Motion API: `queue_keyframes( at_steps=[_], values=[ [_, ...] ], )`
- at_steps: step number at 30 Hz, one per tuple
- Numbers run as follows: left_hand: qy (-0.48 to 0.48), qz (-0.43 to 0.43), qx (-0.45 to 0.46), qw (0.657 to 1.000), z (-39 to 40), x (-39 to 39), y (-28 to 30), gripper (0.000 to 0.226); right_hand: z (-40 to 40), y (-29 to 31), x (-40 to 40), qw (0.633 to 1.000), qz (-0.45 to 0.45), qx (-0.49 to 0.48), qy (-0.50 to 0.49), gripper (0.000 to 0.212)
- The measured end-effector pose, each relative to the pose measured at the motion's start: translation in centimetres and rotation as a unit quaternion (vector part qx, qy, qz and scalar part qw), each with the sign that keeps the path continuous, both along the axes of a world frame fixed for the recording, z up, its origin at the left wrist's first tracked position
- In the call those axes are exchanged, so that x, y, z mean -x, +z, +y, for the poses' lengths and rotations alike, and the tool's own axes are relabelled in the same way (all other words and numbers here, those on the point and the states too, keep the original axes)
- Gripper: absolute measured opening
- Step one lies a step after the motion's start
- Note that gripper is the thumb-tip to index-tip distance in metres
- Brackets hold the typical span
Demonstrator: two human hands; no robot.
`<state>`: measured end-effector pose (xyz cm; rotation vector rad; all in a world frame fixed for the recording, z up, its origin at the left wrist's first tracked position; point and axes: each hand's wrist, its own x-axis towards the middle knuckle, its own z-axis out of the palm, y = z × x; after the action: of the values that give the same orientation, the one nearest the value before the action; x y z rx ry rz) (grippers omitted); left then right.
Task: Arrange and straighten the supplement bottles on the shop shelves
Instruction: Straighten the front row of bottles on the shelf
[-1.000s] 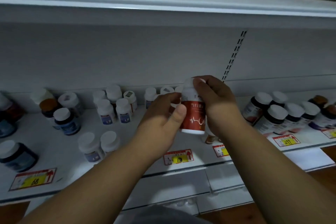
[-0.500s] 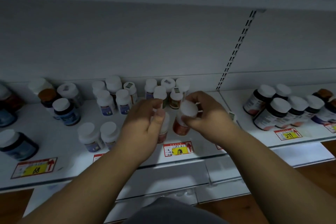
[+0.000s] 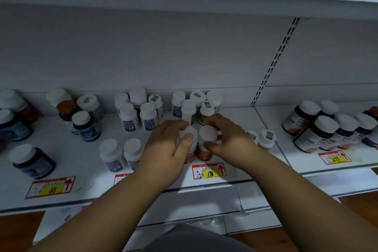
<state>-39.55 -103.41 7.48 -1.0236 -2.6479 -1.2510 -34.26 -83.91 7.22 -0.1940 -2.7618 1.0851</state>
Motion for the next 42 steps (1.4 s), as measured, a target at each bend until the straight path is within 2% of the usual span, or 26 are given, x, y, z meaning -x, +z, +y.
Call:
queue_keyframes(
  at_steps=[7, 10, 13, 15, 18, 20, 23, 28, 34, 37, 40, 42],
  values=[
    [0.0, 0.007, -0.015, 1.0, 0.7, 0.8, 0.6, 0.06, 0.4, 0.2, 0.8, 1.0, -0.024, -0.009, -0.002, 0.044],
    [0.005, -0.004, -0.019, 1.0, 1.3, 1.5, 0.7, 0.05, 0.8, 0.3, 1.4, 0.999, -0.033, 0.004, -0.002, 0.041],
    [0.006, -0.007, -0.012, 1.0, 2.3, 2.5, 0.7, 0.041, 1.9, 0.4, 3.1, 0.999, -0.005, -0.031, -0.036, 0.025],
    [0.007, 0.003, -0.005, 1.0, 3.0, 3.2, 0.8, 0.04, 2.7, 0.6, 4.8, 0.997, -0.002, -0.07, -0.046, 0.028],
    [0.009, 0.017, 0.02, 1.0, 4.1, 4.3, 0.9, 0.036, 3.4, 0.8, 7.4, 0.986, -0.058, -0.152, -0.038, 0.037],
    [0.009, 0.014, 0.041, 0.999, 4.6, 5.0, 0.9, 0.036, 3.5, 0.7, 8.6, 0.976, -0.099, -0.194, -0.032, 0.033],
    [0.012, 0.015, 0.052, 0.998, 5.2, 5.6, 0.9, 0.037, 3.2, 0.8, 9.3, 0.969, -0.11, -0.221, -0.027, 0.024],
    [0.014, 0.008, 0.055, 0.998, 5.9, 5.9, 0.7, 0.035, 3.2, 1.7, 10.3, 0.967, -0.131, -0.218, -0.03, 0.029],
    [0.0, 0.003, 0.057, 0.998, 6.2, 6.1, 0.6, 0.033, 3.1, 1.6, 11.9, 0.946, -0.176, -0.267, -0.048, 0.031],
    [-0.005, 0.001, 0.052, 0.999, 6.1, 6.1, 0.7, 0.032, 3.5, 1.3, 11.0, 0.962, -0.121, -0.234, -0.072, 0.031],
    [-0.005, -0.01, 0.038, 0.999, 6.0, 6.2, 0.9, 0.035, 4.2, 2.0, 9.1, 0.989, -0.017, -0.097, -0.107, 0.035],
    [-0.006, -0.017, 0.027, 0.999, 5.9, 6.2, 1.2, 0.042, 4.2, 2.9, 7.7, 0.992, 0.034, 0.015, -0.119, 0.03]
  ],
)
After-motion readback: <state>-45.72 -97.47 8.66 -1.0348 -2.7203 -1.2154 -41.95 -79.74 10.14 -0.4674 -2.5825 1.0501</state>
